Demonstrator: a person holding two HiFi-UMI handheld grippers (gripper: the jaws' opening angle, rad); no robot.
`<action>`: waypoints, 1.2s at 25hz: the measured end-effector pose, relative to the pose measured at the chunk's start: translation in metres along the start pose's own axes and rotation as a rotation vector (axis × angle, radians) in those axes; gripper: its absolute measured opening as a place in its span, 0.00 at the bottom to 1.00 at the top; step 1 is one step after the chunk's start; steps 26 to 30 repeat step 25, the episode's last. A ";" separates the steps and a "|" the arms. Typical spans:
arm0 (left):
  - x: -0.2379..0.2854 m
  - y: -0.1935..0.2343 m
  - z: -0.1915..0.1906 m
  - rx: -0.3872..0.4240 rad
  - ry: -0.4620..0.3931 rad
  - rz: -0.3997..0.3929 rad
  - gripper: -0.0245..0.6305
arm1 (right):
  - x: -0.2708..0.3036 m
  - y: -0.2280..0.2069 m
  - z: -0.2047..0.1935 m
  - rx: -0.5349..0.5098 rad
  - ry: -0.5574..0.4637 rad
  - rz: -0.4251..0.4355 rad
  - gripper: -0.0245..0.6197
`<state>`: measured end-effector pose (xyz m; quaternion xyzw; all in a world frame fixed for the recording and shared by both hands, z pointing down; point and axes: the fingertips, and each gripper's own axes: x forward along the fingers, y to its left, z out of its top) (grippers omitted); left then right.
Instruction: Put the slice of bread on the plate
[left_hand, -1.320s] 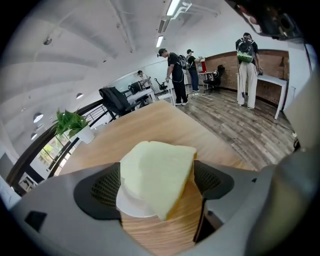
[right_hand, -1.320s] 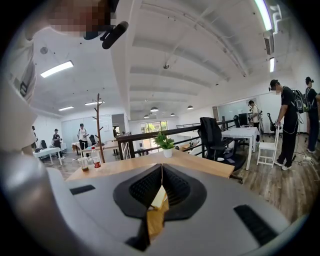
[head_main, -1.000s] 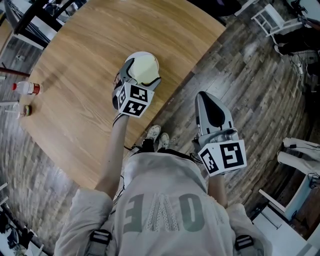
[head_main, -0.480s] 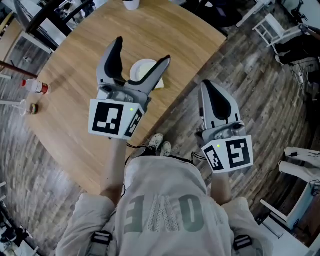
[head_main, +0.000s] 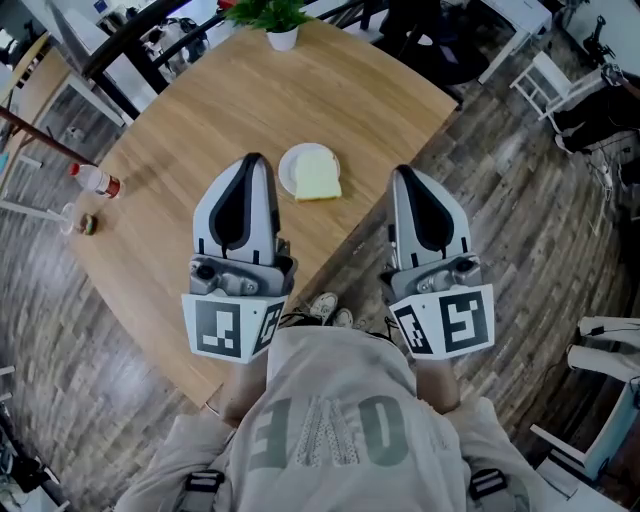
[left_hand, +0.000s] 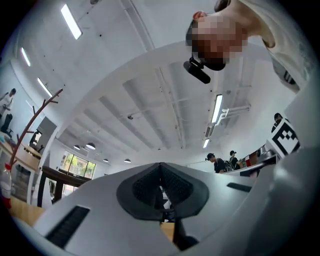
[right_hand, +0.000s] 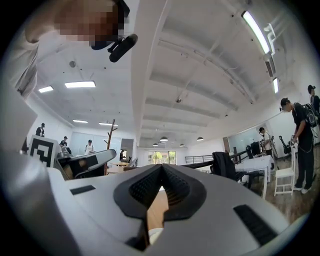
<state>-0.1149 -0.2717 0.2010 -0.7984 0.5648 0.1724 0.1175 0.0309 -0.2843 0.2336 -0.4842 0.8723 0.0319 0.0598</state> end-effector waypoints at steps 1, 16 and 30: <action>-0.002 0.001 0.000 -0.011 0.004 -0.002 0.05 | -0.001 0.002 0.000 -0.017 0.004 0.001 0.06; -0.016 0.017 0.005 0.044 0.031 0.053 0.04 | -0.012 0.007 -0.001 -0.023 0.008 -0.015 0.06; -0.017 0.022 0.003 0.059 0.045 0.053 0.04 | -0.009 0.009 -0.003 -0.027 0.014 -0.017 0.06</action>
